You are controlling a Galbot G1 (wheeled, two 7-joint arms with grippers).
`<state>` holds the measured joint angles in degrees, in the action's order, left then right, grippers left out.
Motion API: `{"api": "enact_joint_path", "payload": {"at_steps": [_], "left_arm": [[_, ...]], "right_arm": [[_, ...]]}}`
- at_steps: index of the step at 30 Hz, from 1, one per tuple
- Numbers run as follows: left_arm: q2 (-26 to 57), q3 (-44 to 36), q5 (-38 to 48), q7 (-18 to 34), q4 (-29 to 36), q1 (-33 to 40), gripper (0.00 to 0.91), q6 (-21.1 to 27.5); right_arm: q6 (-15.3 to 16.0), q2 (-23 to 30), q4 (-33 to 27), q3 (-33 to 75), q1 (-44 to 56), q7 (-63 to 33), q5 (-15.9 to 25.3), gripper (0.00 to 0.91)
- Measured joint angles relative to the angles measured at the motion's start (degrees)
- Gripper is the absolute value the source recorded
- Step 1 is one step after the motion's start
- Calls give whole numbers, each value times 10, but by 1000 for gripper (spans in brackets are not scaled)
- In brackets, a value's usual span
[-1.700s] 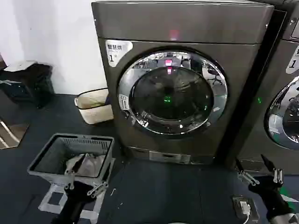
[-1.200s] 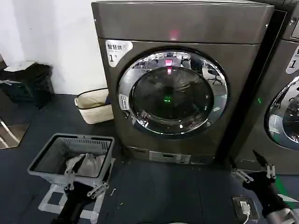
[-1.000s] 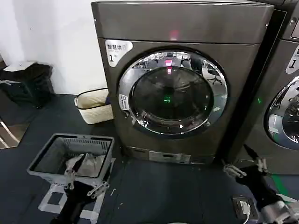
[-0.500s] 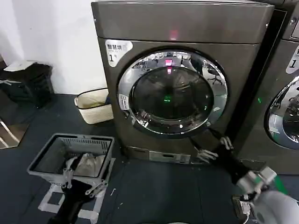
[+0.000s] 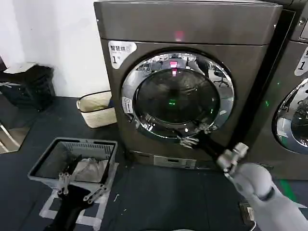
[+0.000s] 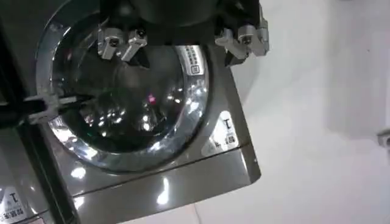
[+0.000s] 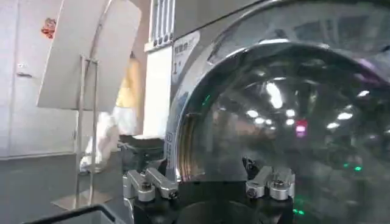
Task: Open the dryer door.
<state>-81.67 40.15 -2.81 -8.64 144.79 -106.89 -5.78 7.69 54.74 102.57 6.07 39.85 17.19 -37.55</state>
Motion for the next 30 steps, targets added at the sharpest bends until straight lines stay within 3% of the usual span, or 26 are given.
{"api": "enact_joint_path", "payload": {"at_steps": [13,30], "left_arm": [[-9,3,-2,-1,3,-1,907,-2],[-11,4,-2,-2,2,1,907,-1]], "right_arm": [[-5,47,-103,-100,-123,-3,18,907],[-14,114,-197,-167,-199,-2,37,907]]}}
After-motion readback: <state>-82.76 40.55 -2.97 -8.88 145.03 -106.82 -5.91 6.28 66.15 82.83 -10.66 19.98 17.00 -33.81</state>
